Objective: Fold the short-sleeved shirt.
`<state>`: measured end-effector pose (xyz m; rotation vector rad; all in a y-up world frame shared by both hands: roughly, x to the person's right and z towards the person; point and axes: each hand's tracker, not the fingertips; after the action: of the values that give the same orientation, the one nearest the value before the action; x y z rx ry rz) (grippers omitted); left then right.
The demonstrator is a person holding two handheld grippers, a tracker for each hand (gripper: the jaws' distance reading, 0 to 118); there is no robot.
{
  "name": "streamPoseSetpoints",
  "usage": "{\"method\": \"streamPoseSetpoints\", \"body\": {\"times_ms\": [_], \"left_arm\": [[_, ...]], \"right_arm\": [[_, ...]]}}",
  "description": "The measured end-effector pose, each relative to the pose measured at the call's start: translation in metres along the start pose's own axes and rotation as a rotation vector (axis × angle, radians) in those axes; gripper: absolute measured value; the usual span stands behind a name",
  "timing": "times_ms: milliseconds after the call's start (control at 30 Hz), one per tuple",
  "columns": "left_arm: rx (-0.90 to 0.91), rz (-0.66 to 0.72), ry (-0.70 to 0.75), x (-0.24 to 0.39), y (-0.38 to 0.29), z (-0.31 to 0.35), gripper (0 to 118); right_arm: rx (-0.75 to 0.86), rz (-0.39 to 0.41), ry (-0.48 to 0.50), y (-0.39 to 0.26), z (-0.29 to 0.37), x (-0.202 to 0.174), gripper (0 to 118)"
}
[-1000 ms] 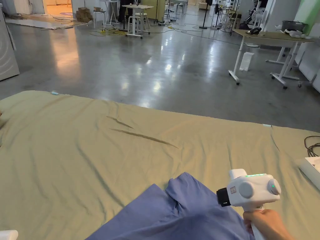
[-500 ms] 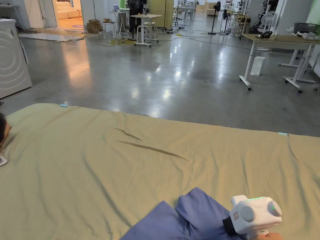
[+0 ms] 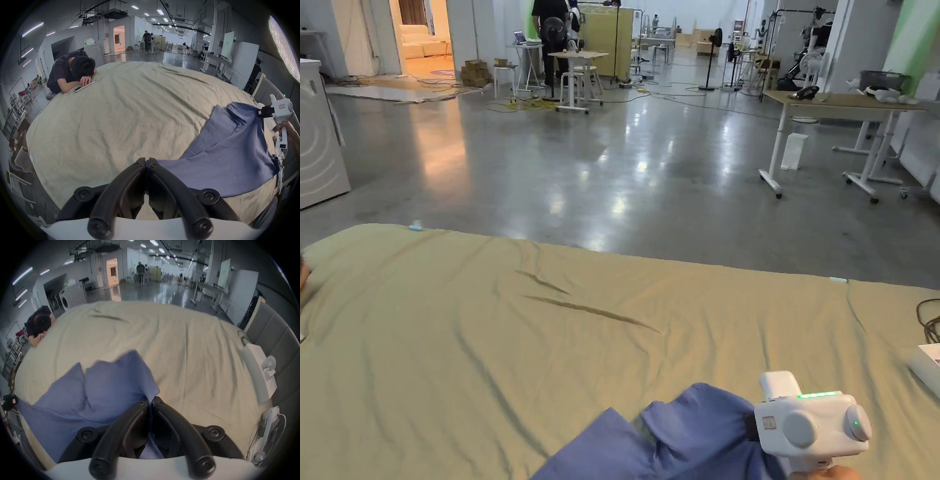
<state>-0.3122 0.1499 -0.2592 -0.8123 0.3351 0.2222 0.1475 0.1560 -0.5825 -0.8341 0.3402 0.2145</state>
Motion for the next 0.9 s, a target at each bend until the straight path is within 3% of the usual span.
{"method": "streamPoseSetpoints", "body": {"times_ms": [200,400,900], "left_arm": [[0.086,-0.006,-0.038,0.009,0.026,0.02,4],[0.211,-0.015,-0.099,0.025,0.074,0.048,4],[0.486,-0.148,-0.171,0.109,0.261,0.134,4]], "right_arm": [[0.165,0.025,-0.064,0.012,0.082,0.01,3],[0.328,-0.008,-0.17,0.029,0.166,0.042,3],[0.644,-0.097,-0.369,0.088,0.34,0.094,3]]}}
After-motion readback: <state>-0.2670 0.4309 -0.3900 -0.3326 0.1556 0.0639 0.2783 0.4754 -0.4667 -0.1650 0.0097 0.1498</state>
